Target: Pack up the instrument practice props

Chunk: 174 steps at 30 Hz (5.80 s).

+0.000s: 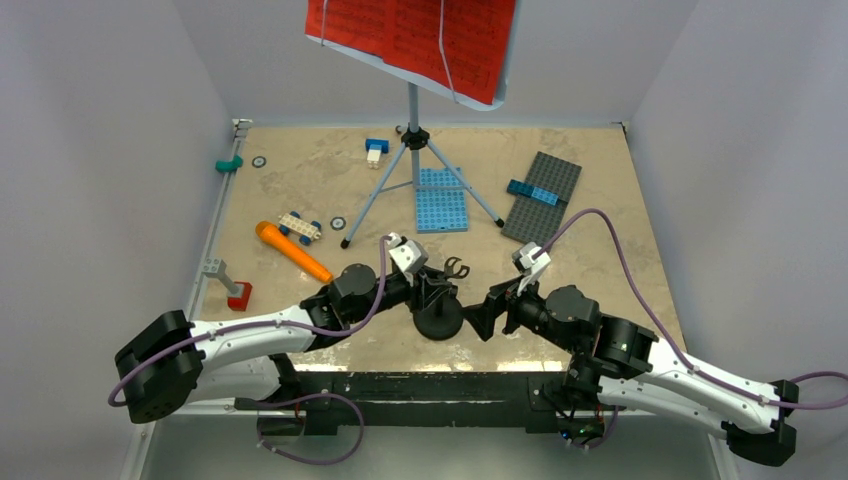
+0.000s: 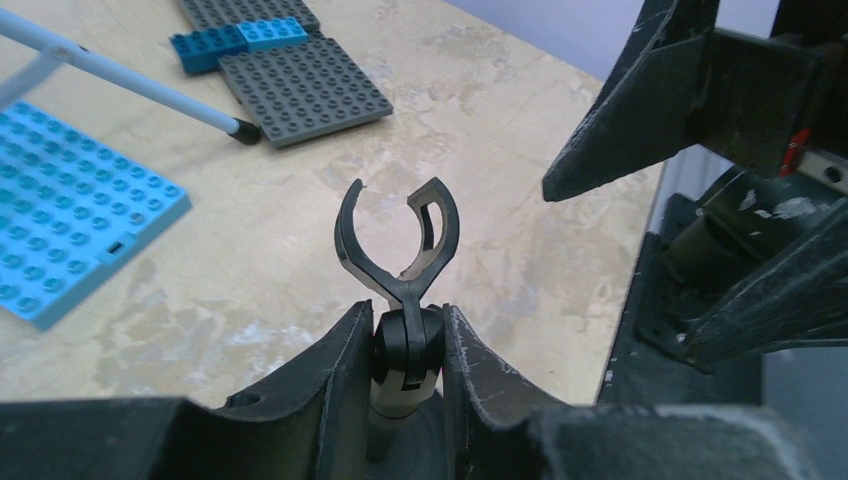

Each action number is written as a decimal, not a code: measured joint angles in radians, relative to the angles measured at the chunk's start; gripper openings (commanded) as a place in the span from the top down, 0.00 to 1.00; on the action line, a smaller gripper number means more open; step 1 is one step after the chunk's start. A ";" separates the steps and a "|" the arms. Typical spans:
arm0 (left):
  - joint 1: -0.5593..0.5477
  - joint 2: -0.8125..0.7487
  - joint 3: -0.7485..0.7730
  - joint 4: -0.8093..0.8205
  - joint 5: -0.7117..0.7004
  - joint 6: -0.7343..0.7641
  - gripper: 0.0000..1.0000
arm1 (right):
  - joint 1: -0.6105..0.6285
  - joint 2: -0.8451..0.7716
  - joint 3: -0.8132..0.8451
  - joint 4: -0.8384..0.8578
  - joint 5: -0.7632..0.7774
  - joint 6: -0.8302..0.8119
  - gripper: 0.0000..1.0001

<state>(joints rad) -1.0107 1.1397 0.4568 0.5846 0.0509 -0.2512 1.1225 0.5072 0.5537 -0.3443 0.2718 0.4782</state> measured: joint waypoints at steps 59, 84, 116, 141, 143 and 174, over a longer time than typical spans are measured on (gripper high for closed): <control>-0.056 0.263 -0.113 0.280 -0.064 0.072 1.00 | 0.000 -0.058 0.003 -0.063 0.027 -0.014 0.05; 0.157 -0.509 -0.060 -0.780 -0.949 -0.240 1.00 | 0.000 -0.051 -0.022 -0.012 0.005 -0.016 0.05; 0.494 -0.177 0.118 -1.155 -1.048 -0.613 1.00 | 0.000 -0.096 -0.066 0.045 -0.035 -0.043 0.05; 0.571 -0.077 0.188 -1.129 -0.959 -0.490 0.23 | 0.000 -0.130 -0.067 0.024 -0.019 -0.060 0.04; 0.571 -0.108 0.188 -1.142 -0.946 -0.497 0.19 | 0.000 -0.130 -0.067 0.017 -0.019 -0.060 0.04; 0.180 -0.414 0.580 -1.358 -0.814 -0.448 0.05 | -0.003 -0.001 -0.061 0.070 -0.023 -0.074 0.04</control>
<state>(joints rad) -0.8310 0.7258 1.0370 -0.7731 -0.7635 -0.6994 1.1191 0.5060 0.4923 -0.2745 0.2493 0.4042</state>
